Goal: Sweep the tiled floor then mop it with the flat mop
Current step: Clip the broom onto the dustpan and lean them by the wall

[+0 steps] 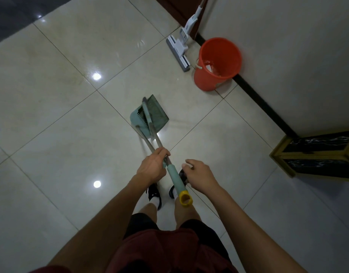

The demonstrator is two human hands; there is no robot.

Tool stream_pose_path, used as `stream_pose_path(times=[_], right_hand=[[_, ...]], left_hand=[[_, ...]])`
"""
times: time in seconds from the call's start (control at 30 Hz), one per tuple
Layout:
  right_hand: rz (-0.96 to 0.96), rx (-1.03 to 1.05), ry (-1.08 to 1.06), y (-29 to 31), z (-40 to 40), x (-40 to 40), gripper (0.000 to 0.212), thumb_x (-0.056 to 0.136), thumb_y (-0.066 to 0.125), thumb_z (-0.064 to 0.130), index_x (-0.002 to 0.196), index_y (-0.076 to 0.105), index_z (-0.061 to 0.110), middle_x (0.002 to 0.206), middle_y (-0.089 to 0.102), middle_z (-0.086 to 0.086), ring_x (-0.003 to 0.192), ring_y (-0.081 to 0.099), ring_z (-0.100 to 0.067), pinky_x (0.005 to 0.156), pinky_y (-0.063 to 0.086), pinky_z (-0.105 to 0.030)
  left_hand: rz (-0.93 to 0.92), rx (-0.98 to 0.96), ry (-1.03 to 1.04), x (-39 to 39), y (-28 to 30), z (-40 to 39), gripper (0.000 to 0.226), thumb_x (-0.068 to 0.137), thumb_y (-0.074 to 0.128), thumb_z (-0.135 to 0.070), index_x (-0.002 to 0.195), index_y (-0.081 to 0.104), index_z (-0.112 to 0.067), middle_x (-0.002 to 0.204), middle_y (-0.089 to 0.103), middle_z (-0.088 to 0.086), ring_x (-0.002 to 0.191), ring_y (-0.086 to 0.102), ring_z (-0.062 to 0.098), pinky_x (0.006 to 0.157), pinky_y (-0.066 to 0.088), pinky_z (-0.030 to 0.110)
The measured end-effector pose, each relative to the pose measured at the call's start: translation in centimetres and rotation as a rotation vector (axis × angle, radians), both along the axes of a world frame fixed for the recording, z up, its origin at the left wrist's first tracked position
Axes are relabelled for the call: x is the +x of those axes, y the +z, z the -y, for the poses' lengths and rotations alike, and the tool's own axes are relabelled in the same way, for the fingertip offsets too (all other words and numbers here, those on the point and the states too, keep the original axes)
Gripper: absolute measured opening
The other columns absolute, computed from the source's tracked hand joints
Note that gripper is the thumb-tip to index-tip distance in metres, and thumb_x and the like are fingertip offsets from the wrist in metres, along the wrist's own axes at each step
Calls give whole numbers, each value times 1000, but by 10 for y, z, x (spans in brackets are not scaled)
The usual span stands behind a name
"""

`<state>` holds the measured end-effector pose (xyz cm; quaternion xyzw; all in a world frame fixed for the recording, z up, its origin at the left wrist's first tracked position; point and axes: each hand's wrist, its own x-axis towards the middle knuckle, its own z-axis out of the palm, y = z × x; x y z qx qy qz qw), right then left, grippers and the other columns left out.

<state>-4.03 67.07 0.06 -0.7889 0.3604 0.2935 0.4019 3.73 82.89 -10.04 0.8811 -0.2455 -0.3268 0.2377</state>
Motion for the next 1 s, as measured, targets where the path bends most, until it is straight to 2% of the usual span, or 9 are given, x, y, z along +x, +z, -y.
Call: stream_pose_path(times=[0.03,0.1,0.33,0.43,0.53,0.67,0.77,0.87,1.0], right_hand=[[-9,-24,24,-3,4,-1,49,101,48,39,144,52,18,140,58,-9,123,58,-26,105,47,-39],[-23,-52,53,-7,10,-3,48,101,48,36,144,52,16,141,58,-11,128,54,-26,107,42,-35],[0,-105,121,-13,39,-7,46,102,48,32,146,49,17,139,59,-9,126,55,-23,106,43,-31],[29,-166,186,-12,58,-8,46,102,48,29,148,48,20,145,54,-8,130,52,-23,109,42,-33],[65,-244,234,-8,86,-9,48,102,49,29,149,45,21,147,51,-6,132,49,-24,109,41,-36],[94,-260,158,-2,130,-18,52,102,49,31,152,40,23,151,46,-7,136,45,-25,111,38,-37],[95,-254,71,3,167,-32,52,102,47,32,153,38,24,150,47,-7,136,44,-25,112,37,-35],[77,-255,0,8,207,-47,54,102,47,32,155,34,25,150,46,-9,136,43,-27,112,36,-36],[76,-272,-80,19,255,-65,56,102,47,31,155,33,22,151,46,-9,137,42,-28,112,36,-38]], left_hand=[[9,-5,7,2,2,0,47,82,70,-9,123,52,-24,131,54,-1,96,62,27,77,56,41],[36,-17,14,8,6,1,43,86,68,-11,125,54,-23,129,57,0,98,62,28,78,56,42],[42,-17,110,37,30,4,51,87,68,-14,135,51,-20,114,67,17,94,64,39,75,52,41],[16,-101,185,49,43,13,45,86,58,-20,131,56,-18,108,70,17,92,66,40,78,57,47],[10,-66,228,54,52,38,39,87,52,-16,126,58,-21,108,71,15,93,66,41,79,57,48],[-14,12,271,53,62,87,31,86,51,-11,115,63,-11,104,68,17,87,64,38,75,57,46],[-29,9,214,50,76,132,29,86,48,-13,111,63,-16,96,69,10,80,64,28,65,53,38],[-39,-8,181,47,90,181,31,84,47,-17,109,65,-21,96,70,7,81,65,30,66,54,38],[-52,-100,163,42,108,246,35,83,48,-19,114,63,-23,98,69,2,82,65,23,70,57,40]])
